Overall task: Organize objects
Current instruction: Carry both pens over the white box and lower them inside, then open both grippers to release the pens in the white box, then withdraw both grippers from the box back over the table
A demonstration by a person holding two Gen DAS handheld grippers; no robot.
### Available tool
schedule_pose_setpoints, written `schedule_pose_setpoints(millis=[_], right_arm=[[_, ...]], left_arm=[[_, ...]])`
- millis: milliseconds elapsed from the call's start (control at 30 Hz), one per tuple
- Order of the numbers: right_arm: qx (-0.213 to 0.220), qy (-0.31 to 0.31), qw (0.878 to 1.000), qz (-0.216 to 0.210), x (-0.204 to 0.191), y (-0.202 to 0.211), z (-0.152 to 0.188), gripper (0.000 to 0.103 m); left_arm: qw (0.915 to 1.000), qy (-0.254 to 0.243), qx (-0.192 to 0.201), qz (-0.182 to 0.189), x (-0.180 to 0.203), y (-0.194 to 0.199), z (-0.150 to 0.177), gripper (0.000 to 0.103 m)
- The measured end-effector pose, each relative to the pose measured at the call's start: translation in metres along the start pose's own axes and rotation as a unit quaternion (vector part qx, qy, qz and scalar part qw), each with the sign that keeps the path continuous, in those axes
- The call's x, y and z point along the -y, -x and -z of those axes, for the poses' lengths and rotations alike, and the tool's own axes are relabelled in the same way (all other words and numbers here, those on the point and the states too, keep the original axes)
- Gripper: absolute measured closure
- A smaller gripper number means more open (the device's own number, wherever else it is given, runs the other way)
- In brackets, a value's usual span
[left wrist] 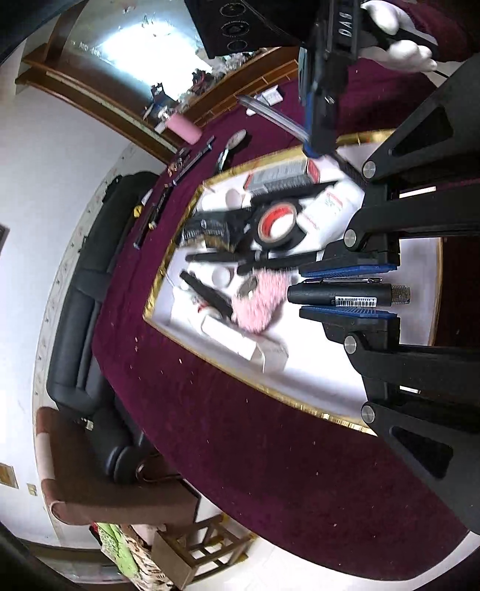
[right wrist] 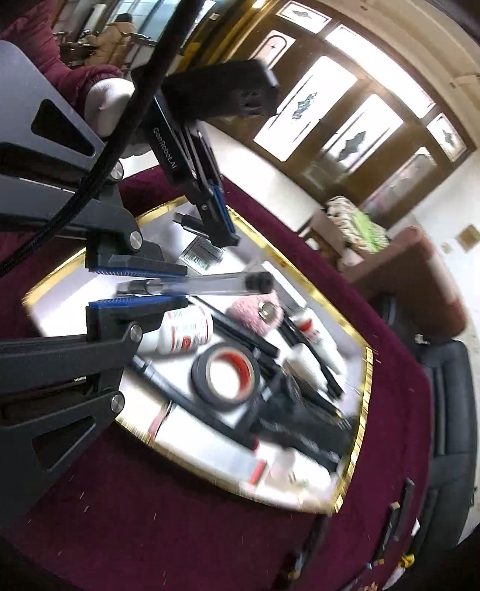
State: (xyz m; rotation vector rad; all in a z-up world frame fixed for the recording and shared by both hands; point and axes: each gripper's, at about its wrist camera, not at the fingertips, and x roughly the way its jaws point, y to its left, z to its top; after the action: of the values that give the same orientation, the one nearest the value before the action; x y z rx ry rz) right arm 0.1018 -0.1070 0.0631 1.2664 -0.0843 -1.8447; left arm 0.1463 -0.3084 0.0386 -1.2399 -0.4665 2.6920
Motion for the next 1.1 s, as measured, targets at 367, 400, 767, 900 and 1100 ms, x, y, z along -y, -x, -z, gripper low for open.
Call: schedule_pose_setpoints(millis=[367, 400, 767, 900, 1100], right_arm=[[-0.034, -0.010, 0.999, 0.028, -0.003, -0.053, -0.016, 0.089], [-0.035, -0.013, 0.999, 0.023, -0.002, -0.053, -0.016, 0.085], [0.026, -0.049, 0.998, -0.014, 0.011, -0.008, -0.003, 0.075], [0.077, -0.095, 0.992, -0.042, 0.034, 0.023, 0.005, 0.064], [0.126, -0.170, 0.977, -0.036, 0.078, 0.064, 0.027, 0.063]], left_arm=[[0.9998, 0.016, 0.004, -0.007, -0.023, -0.007, -0.009, 0.090], [0.9998, 0.020, 0.008, -0.004, -0.025, -0.006, -0.010, 0.086], [0.9988, 0.018, 0.045, 0.010, -0.012, 0.021, -0.006, 0.042], [0.9967, 0.005, 0.075, 0.032, 0.010, 0.034, -0.004, 0.038], [0.9956, -0.035, 0.073, 0.049, 0.058, 0.027, -0.003, 0.028]])
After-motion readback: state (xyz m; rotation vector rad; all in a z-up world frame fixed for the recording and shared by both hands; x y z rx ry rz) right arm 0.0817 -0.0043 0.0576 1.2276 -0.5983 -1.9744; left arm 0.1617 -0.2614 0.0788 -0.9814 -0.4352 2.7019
